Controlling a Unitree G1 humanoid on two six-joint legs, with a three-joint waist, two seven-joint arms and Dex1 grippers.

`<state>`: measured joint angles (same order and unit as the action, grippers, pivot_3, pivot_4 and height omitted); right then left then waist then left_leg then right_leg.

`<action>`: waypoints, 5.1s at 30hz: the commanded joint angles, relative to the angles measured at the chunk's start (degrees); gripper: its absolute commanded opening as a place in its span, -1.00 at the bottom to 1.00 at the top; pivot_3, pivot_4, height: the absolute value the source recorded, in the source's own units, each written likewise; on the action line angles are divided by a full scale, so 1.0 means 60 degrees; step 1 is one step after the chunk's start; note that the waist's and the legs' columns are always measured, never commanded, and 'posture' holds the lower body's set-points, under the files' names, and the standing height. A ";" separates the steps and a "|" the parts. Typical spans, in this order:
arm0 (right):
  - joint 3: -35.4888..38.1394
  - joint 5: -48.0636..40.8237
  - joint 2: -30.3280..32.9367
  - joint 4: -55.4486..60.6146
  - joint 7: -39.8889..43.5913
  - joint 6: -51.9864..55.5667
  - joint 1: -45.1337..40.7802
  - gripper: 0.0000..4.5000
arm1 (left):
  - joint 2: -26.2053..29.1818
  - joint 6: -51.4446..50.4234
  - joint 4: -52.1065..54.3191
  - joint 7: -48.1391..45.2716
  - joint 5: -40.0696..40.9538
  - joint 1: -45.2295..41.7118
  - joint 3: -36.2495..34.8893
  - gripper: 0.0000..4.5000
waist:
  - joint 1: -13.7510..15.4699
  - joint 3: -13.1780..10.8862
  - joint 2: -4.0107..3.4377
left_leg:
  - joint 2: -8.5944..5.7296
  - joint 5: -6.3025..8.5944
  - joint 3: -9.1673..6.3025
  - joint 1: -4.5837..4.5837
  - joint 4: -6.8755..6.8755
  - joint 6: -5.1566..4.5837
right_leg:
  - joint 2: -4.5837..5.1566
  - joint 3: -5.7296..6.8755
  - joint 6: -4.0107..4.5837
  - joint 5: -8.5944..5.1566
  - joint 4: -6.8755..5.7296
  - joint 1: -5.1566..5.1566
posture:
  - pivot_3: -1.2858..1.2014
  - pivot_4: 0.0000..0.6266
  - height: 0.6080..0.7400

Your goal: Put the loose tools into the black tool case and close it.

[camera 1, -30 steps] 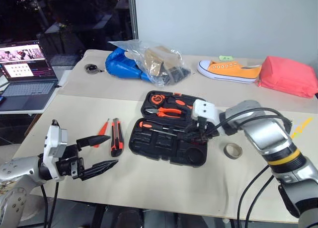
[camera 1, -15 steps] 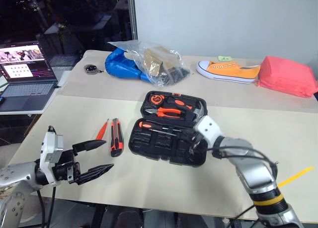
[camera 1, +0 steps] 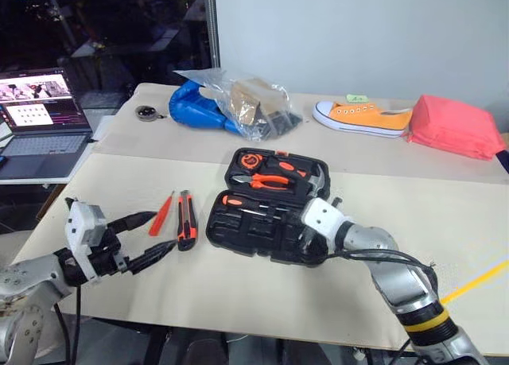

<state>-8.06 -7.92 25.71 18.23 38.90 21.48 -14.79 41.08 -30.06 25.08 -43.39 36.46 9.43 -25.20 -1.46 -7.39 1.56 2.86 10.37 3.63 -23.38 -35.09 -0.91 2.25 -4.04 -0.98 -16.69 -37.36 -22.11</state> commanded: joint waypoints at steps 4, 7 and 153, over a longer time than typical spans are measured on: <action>0.1916 -0.3704 0.1288 0.1761 0.2118 0.1289 -0.0585 -0.32 | -0.0032 -0.3533 0.0453 0.3497 -0.0361 -0.1623 0.0705 1.00 | 0.0118 -0.0002 0.0013 | -0.0004 0.0001 -0.0017 0.0003 0.0005 0.0001 | 0.0001 0.0018 -0.0008 -0.0004 0.0021 0.0016 | 0.03 -0.52 1.00; 0.2334 -0.4705 0.1841 0.1960 0.2698 0.1668 -0.0637 0.11 | -0.0070 -0.4511 0.0280 0.4149 -0.0431 -0.2276 0.0913 1.00 | 0.0116 -0.0005 0.0012 | -0.0005 0.0001 -0.0016 -0.0002 0.0014 0.0001 | -0.0004 0.0015 -0.0007 -0.0004 0.0022 0.0008 | 0.03 -0.52 1.00; 0.7019 -0.6619 0.3943 0.4810 0.2569 0.0393 0.5644 1.00 | -0.2590 0.4457 -0.7866 -0.0954 -0.6359 -0.6005 0.6426 -0.99 | 0.0065 0.0059 -0.0126 | 0.0012 0.0047 -0.0056 0.0217 -0.0114 0.0060 | -0.0093 -0.0051 -0.0013 -0.0060 -0.0025 0.0277 | 0.03 -0.52 1.00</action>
<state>33.32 -47.28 48.83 46.07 54.50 23.91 19.34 24.34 -1.46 -18.89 -49.66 -0.23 -28.08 13.31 -1.07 -7.04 0.80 2.94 10.66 3.29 -22.07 -35.75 -0.54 1.69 -4.35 -1.03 -17.04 -37.52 -20.45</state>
